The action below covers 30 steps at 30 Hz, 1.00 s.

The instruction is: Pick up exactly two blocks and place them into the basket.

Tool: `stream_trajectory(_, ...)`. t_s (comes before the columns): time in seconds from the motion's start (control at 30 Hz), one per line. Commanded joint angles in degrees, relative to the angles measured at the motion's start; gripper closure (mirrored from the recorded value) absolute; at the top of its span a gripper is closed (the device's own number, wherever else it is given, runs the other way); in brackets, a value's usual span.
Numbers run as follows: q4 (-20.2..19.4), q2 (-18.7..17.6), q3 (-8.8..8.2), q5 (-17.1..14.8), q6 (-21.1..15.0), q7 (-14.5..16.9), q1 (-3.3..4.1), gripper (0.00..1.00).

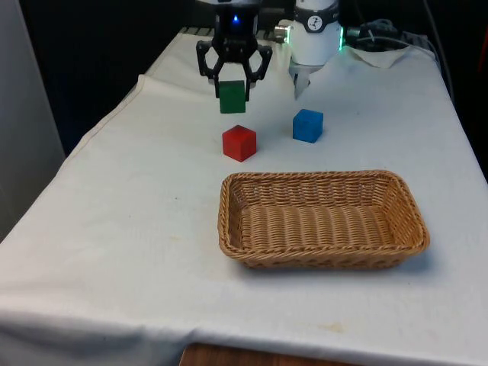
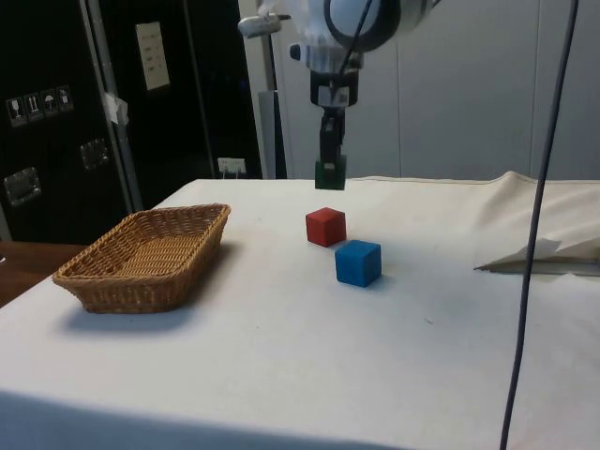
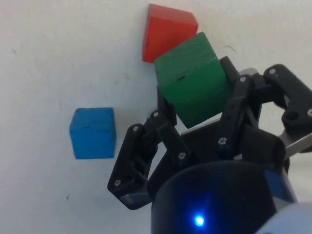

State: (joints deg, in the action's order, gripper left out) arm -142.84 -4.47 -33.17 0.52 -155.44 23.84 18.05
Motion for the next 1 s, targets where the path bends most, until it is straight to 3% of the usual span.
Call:
stream_trajectory(0.0, 0.46, -0.11, -0.11, 1.15, 0.52, -1.43, 0.23, 0.95)
stream_trajectory(0.1, 0.4, 0.69, 0.57, 0.0, 0.63, -0.8, 0.11, 0.95)
stream_trajectory(0.13, 0.86, 0.63, 0.4, 1.2, 1.26, -2.23, 0.29, 0.95)
stream_trajectory(0.37, 1.95, 2.52, 1.95, 1.26, 3.44, -4.41, 0.46, 0.95)
stream_trajectory(0.4, 1.6, 2.64, 2.06, 0.0, 2.86, -3.04, 0.34, 0.95)
stream_trajectory(0.43, 2.18, 2.75, 2.12, 1.26, 3.78, -4.7, 0.46, 0.95)
stream_trajectory(0.73, 4.01, 4.13, 4.3, 1.09, 7.1, -7.62, 0.63, 0.95)
stream_trajectory(0.77, 3.67, 4.13, 4.3, 0.0, 6.47, -6.42, 0.57, 0.95)
stream_trajectory(0.8, 4.18, 4.18, 4.47, 1.03, 7.51, -7.91, 0.69, 0.95)
stream_trajectory(0.97, 5.67, 4.53, 5.73, 0.92, 9.85, -9.63, 0.74, 0.95)
